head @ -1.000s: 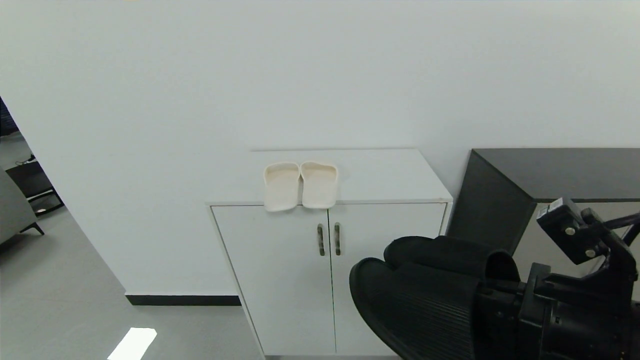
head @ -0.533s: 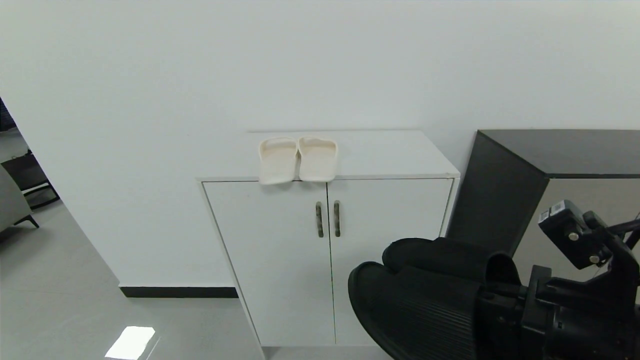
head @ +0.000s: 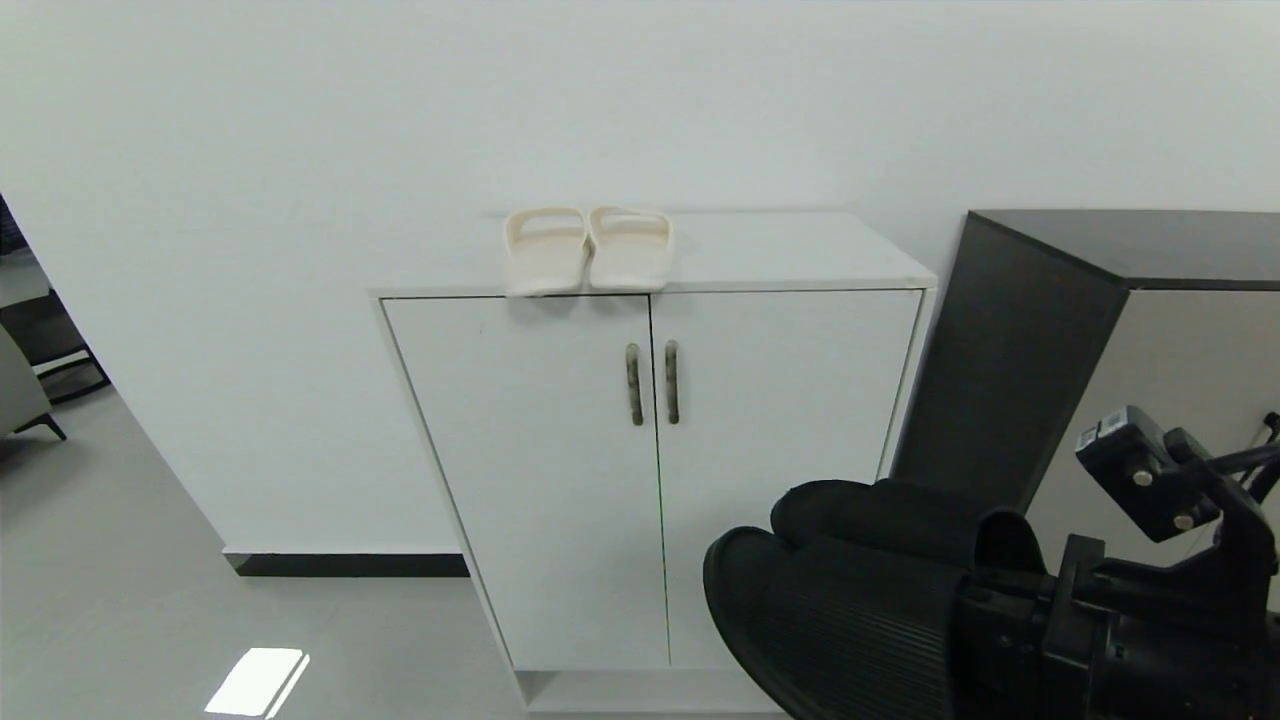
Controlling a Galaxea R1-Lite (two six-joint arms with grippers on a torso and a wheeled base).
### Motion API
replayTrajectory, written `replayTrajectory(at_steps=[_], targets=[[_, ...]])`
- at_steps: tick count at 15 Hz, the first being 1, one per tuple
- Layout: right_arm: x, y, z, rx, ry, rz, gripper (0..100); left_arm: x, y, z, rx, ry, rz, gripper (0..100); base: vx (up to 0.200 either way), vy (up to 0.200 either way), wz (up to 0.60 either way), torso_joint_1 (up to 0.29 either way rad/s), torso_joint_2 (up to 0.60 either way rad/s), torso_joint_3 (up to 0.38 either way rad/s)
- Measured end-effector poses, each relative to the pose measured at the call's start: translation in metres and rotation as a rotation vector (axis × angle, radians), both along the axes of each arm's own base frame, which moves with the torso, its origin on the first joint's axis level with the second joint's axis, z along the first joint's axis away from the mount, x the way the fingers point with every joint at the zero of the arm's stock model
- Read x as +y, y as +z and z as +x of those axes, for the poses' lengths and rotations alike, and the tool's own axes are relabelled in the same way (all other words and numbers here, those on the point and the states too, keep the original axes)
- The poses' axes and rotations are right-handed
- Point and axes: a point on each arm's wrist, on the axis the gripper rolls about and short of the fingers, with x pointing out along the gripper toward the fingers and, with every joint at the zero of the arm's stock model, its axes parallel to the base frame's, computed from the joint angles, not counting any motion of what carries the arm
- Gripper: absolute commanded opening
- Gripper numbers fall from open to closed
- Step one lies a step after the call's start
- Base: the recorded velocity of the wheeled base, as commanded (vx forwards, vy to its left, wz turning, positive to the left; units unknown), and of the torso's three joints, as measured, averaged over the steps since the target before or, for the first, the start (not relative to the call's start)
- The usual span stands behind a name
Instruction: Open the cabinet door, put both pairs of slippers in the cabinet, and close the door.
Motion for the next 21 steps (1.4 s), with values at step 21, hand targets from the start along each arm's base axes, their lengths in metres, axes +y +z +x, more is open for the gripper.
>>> replayTrajectory(at_steps=[21], targets=[[-0.0041,-0.0085,0.0,0.011,0.003,-0.005,0,0.0,0.0,0.0,0.0,0.002,-0.007,0,0.057,0.0,0.0,-0.072,0.23,0.153]])
